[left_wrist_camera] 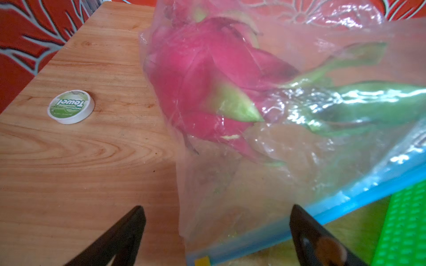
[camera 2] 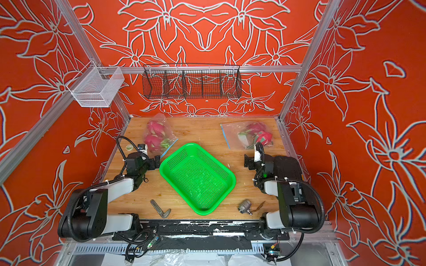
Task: Open the zip-top bag and take out the dragon fruit
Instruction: Adjust the basket at the center of the board.
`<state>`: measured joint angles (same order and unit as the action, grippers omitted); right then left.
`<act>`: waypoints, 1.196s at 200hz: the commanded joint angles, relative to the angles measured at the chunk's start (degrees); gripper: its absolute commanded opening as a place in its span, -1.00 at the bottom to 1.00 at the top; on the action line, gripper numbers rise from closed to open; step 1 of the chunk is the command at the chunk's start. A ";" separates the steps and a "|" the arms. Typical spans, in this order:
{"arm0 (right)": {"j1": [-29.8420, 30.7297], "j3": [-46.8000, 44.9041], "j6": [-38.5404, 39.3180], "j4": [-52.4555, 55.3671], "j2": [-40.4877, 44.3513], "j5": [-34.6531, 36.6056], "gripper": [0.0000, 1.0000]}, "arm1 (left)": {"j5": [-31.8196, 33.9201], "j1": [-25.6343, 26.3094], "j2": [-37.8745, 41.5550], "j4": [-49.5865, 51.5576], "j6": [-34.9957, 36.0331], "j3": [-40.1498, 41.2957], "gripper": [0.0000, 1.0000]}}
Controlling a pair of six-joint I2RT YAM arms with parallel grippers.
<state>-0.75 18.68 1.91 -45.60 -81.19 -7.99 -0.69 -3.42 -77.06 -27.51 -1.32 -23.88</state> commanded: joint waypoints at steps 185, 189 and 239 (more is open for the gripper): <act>0.51 -0.21 -0.98 0.11 2.26 4.68 0.94 | -5.02 -1.41 1.77 3.08 0.61 -1.39 0.95; 0.69 -0.15 -1.01 1.39 3.89 5.39 0.94 | -6.41 -1.91 2.41 5.49 0.74 -2.66 0.95; 6.46 7.57 -5.63 27.05 27.72 7.58 0.95 | -24.02 -4.86 5.61 46.61 20.33 -24.60 0.95</act>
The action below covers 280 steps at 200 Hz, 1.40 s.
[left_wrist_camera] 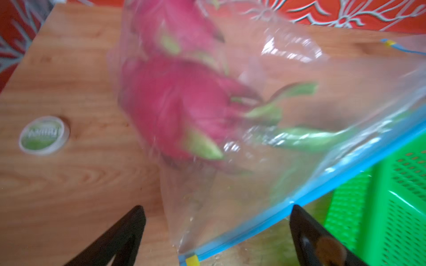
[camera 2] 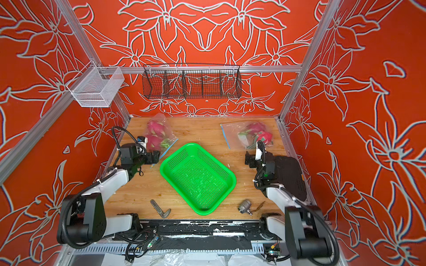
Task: Open the zip-top bag and take out the dragon fruit
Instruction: Adjust the basket at the center of the board.
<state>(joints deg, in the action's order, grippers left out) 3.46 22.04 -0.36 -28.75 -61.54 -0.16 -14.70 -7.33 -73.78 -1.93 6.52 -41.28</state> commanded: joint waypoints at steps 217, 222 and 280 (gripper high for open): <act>37.37 46.94 16.11 32.93 -43.40 14.49 0.86 | 7.26 0.65 -10.27 17.86 26.63 -2.22 0.95; 37.00 47.48 15.79 32.65 -44.02 14.82 0.82 | 7.89 0.63 -11.25 17.68 26.33 -2.66 0.99; 30.01 50.26 6.93 29.54 -48.14 18.58 0.33 | 15.38 0.09 -15.53 10.10 23.13 -4.23 0.24</act>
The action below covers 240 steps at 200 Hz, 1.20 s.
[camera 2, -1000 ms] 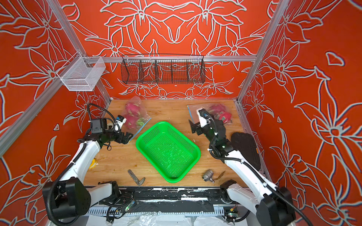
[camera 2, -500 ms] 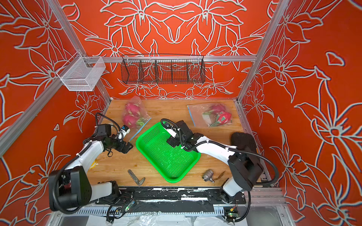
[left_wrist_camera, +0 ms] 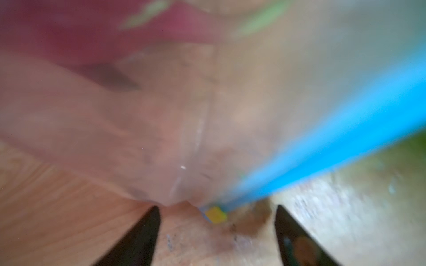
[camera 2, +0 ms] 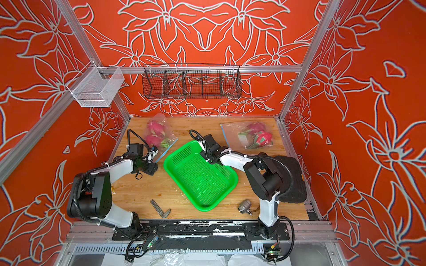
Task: Open the zip-top bag and take out the dragon fruit
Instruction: Adjust the basket at the center of the board.
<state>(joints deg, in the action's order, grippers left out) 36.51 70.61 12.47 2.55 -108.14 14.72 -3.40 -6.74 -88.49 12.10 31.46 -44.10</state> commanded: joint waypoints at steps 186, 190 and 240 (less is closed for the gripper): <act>18.67 0.40 53.53 -20.26 2.05 -16.01 0.78 | -17.51 -15.93 14.51 21.26 2.82 -9.16 -0.87; 19.13 1.50 54.61 -19.24 0.94 -15.72 0.77 | -18.45 -16.77 14.34 22.25 2.73 -9.76 -0.86; 21.42 13.91 62.94 -17.64 -13.21 -11.97 0.70 | -23.16 -21.78 13.82 26.95 5.04 -10.58 -0.30</act>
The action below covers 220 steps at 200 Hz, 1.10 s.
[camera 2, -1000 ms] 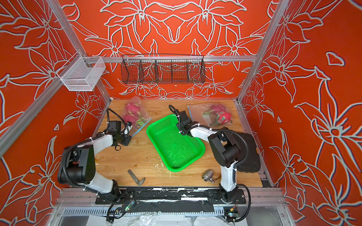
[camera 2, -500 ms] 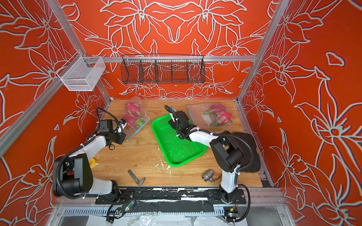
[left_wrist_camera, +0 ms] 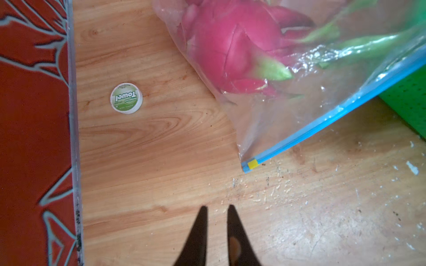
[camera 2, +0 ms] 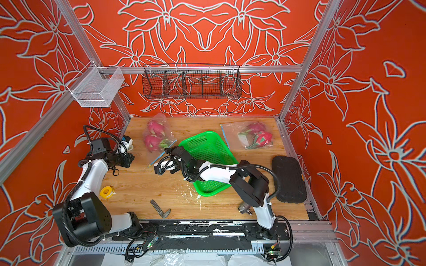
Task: Open the zip-top bag and take out the dragon fruit
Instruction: Adjust the basket at the center of the board, then pick up the zipper food storage bag at the center of the board.
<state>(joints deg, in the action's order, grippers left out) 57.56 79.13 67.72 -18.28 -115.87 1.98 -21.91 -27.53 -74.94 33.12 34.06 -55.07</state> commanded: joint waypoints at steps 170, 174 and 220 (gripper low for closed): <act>-1.22 36.69 -5.58 8.24 -23.64 -1.04 -1.00 | -12.36 -9.36 1.56 10.55 8.95 0.62 0.44; -1.21 36.27 -6.79 8.34 -22.70 -1.32 -1.00 | -12.39 -9.38 1.89 10.52 9.07 0.66 0.44; -1.96 32.72 -21.37 11.01 -11.84 -6.19 -1.00 | -18.95 -9.39 8.01 14.30 13.79 -1.65 0.49</act>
<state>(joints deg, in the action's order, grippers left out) 56.05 112.25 56.84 -7.20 -136.40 0.27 -34.46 -36.75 -70.96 43.33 42.87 -54.24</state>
